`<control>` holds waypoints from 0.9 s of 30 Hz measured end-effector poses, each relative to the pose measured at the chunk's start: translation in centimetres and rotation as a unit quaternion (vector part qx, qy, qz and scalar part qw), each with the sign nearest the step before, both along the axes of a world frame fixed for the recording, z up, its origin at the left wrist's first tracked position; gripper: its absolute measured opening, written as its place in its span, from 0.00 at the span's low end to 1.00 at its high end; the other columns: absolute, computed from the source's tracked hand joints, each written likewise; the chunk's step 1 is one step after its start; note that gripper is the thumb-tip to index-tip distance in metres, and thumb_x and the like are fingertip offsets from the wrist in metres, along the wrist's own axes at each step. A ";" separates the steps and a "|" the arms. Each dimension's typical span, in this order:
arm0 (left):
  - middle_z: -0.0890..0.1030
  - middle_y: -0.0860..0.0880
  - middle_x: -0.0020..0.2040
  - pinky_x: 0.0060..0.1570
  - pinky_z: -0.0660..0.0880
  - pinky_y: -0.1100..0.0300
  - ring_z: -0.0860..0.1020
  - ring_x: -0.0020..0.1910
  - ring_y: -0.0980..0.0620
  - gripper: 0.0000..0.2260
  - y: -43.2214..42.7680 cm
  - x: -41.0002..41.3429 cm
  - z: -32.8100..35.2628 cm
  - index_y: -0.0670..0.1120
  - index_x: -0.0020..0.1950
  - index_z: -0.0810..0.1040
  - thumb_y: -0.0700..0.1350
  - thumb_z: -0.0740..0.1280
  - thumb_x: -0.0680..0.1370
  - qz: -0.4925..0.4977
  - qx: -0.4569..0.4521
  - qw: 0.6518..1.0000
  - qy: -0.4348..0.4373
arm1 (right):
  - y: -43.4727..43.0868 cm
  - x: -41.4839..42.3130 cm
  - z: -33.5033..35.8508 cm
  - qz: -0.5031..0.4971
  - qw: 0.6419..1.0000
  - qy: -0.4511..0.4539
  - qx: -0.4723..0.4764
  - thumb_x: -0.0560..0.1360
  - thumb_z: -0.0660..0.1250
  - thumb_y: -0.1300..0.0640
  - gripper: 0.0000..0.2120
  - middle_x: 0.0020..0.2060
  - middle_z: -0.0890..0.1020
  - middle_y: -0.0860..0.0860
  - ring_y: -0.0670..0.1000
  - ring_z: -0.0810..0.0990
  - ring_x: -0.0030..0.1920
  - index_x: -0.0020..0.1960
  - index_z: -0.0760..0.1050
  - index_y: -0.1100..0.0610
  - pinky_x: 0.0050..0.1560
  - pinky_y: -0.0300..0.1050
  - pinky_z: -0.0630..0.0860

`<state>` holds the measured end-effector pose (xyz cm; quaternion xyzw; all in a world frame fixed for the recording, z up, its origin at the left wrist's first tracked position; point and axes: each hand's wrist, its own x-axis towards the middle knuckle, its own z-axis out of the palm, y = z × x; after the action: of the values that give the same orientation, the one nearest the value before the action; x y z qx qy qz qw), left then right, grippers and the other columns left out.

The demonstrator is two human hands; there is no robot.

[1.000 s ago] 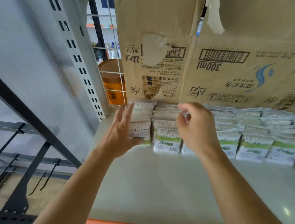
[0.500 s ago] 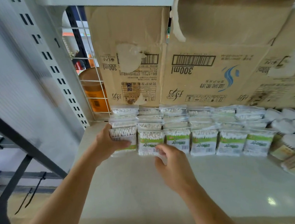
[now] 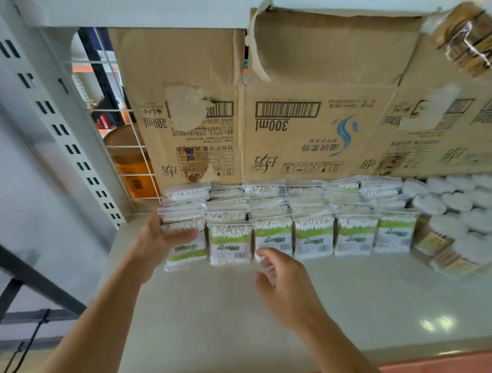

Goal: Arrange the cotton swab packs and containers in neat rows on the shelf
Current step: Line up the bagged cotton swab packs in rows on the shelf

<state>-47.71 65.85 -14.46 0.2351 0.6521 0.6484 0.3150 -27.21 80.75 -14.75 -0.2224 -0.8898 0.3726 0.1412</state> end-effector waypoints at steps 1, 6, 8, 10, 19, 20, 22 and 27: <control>0.80 0.41 0.59 0.57 0.76 0.42 0.79 0.57 0.42 0.41 0.0 -0.1 -0.1 0.43 0.66 0.69 0.51 0.81 0.57 0.004 0.001 1.000 0.002 | 0.0 0.1 0.0 -0.003 1.000 0.002 -0.002 0.76 0.65 0.60 0.18 0.49 0.75 0.43 0.43 0.74 0.48 0.65 0.73 0.53 0.53 0.38 0.74; 0.80 0.41 0.58 0.51 0.78 0.42 0.78 0.58 0.38 0.25 0.4 -0.4 -0.1 0.44 0.63 0.72 0.43 0.74 0.69 0.045 0.052 0.997 -0.045 | 0.4 0.6 0.1 -0.018 1.000 0.021 0.002 0.76 0.65 0.59 0.17 0.49 0.75 0.43 0.42 0.74 0.46 0.64 0.74 0.53 0.50 0.37 0.74; 0.81 0.42 0.56 0.45 0.80 0.46 0.80 0.56 0.40 0.18 0.7 -0.1 0.3 0.45 0.62 0.72 0.39 0.68 0.73 0.063 0.073 0.992 -0.082 | 0.6 0.9 0.1 -0.022 1.000 0.022 0.001 0.76 0.64 0.59 0.17 0.49 0.75 0.42 0.40 0.74 0.45 0.64 0.74 0.52 0.49 0.34 0.73; 0.82 0.43 0.55 0.44 0.81 0.48 0.81 0.52 0.43 0.14 1.1 0.0 0.7 0.47 0.60 0.73 0.38 0.62 0.75 0.079 0.081 0.989 -0.094 | 0.7 1.3 0.0 -0.025 1.000 0.018 -0.002 0.76 0.64 0.58 0.17 0.49 0.76 0.42 0.40 0.75 0.44 0.65 0.74 0.52 0.50 0.35 0.74; 0.79 0.42 0.61 0.55 0.75 0.43 0.79 0.58 0.41 0.25 1.1 -1.3 1.1 0.49 0.66 0.72 0.62 0.48 0.80 0.047 0.040 0.995 -0.075 | 0.8 2.0 -0.3 -0.030 0.999 0.014 -0.003 0.76 0.65 0.57 0.16 0.48 0.76 0.41 0.44 0.78 0.41 0.63 0.75 0.51 0.48 0.37 0.75; 0.79 0.42 0.61 0.56 0.74 0.42 0.78 0.59 0.41 0.28 1.1 -1.5 1.0 0.49 0.67 0.72 0.64 0.46 0.79 0.048 0.040 0.995 -0.076 | 0.8 2.1 -0.4 -0.030 0.999 0.014 -0.002 0.76 0.65 0.57 0.15 0.48 0.76 0.41 0.45 0.78 0.40 0.63 0.75 0.51 0.47 0.37 0.75; 0.80 0.43 0.59 0.57 0.73 0.42 0.79 0.58 0.41 0.32 1.3 -1.9 1.1 0.48 0.66 0.72 0.67 0.44 0.78 0.059 0.041 0.994 -0.085 | 0.9 2.2 -0.5 -0.031 0.999 0.015 0.003 0.75 0.66 0.57 0.15 0.47 0.76 0.40 0.46 0.78 0.40 0.62 0.76 0.51 0.47 0.37 0.75; 0.79 0.43 0.61 0.62 0.69 0.36 0.77 0.60 0.40 0.32 1.3 -2.8 0.6 0.51 0.67 0.72 0.67 0.41 0.77 0.061 0.034 0.995 -0.074 | 1.0 2.2 -0.9 -0.021 1.000 0.009 0.010 0.75 0.66 0.58 0.14 0.46 0.76 0.41 0.48 0.78 0.38 0.61 0.76 0.52 0.46 0.38 0.76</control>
<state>-50.47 67.17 -13.82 0.1568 0.6177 0.7035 0.3145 -25.02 81.79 -15.70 -0.2358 -0.8874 0.3627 0.1593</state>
